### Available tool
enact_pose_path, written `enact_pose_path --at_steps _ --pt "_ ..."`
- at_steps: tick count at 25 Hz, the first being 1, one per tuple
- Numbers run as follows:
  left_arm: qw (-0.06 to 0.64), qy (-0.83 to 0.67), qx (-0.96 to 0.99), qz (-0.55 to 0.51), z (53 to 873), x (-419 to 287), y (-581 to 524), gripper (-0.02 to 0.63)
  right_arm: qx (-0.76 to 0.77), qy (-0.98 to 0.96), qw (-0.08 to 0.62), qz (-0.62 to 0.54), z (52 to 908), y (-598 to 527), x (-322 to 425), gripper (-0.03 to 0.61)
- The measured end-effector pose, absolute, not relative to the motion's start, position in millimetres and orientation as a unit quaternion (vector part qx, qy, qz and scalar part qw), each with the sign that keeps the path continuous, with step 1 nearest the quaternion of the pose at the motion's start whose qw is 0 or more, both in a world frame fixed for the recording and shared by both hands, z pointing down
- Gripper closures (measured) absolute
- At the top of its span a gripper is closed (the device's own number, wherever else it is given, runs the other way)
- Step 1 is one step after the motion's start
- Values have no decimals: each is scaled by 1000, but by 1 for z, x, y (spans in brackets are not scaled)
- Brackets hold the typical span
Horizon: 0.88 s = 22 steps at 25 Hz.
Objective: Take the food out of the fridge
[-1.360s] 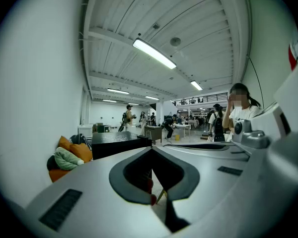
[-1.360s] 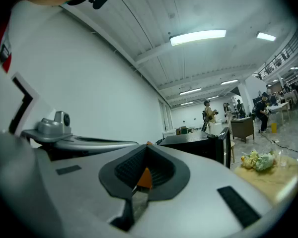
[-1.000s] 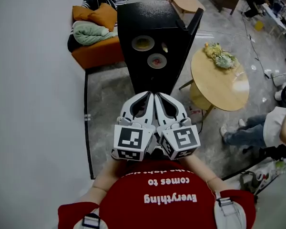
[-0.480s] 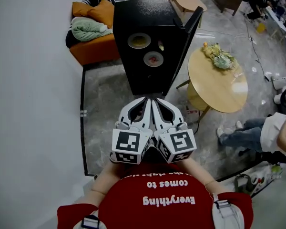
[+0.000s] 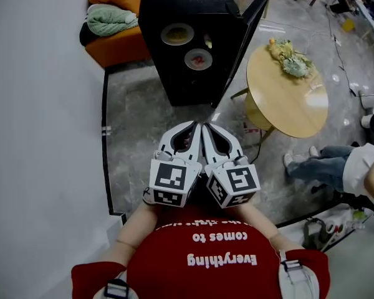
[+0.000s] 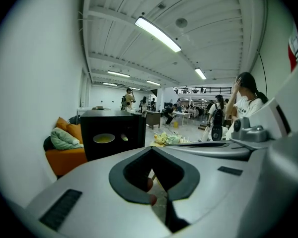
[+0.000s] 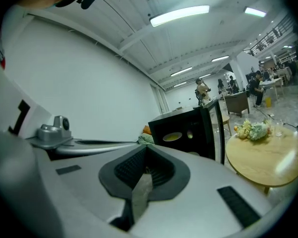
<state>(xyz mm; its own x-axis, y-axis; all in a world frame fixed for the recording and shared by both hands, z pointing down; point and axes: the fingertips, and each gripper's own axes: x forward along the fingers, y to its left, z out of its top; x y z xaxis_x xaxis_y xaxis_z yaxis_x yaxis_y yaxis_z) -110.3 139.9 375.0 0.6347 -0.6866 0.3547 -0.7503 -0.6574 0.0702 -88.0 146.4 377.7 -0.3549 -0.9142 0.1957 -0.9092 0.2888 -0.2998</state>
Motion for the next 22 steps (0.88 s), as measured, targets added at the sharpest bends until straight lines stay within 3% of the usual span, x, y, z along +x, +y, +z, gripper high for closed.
enact_pose_path --at_steps 22 --pt "129 -356 919 111 371 -138 -72 609 -590 788 4 -175 367 -65 -112 561"
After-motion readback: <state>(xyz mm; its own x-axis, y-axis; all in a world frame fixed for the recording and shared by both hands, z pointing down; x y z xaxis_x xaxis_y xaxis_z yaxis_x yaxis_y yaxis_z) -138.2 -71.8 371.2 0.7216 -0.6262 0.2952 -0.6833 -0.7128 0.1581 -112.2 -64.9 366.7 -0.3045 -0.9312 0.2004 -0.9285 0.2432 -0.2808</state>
